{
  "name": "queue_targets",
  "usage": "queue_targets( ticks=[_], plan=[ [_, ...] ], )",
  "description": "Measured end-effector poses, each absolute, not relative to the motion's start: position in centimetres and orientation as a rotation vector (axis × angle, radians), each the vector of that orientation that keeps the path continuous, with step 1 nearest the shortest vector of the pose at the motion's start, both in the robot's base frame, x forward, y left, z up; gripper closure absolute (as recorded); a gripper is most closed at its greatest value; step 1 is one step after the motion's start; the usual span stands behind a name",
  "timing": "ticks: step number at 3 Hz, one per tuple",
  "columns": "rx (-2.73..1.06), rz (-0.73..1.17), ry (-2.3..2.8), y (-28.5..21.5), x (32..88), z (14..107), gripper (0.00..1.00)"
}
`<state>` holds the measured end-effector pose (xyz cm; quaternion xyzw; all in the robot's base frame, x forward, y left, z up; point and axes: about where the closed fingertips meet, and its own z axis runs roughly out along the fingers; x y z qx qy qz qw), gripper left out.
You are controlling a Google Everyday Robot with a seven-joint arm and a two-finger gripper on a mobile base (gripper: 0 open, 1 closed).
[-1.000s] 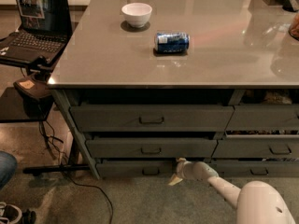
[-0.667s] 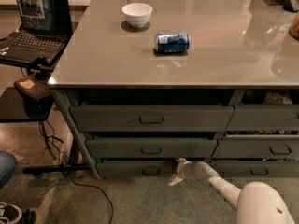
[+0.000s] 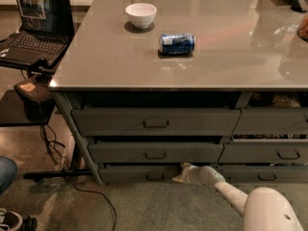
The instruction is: Open bottom drawer
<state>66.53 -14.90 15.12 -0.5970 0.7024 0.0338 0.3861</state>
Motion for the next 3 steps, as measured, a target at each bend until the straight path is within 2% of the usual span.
queue_targets(
  ticks=[2,3],
  plan=[
    [-1.52,0.086,1.788,-15.0,67.3,15.5,0.87],
    [-1.52,0.086,1.789,-15.0,67.7,15.8,1.0]
  ],
)
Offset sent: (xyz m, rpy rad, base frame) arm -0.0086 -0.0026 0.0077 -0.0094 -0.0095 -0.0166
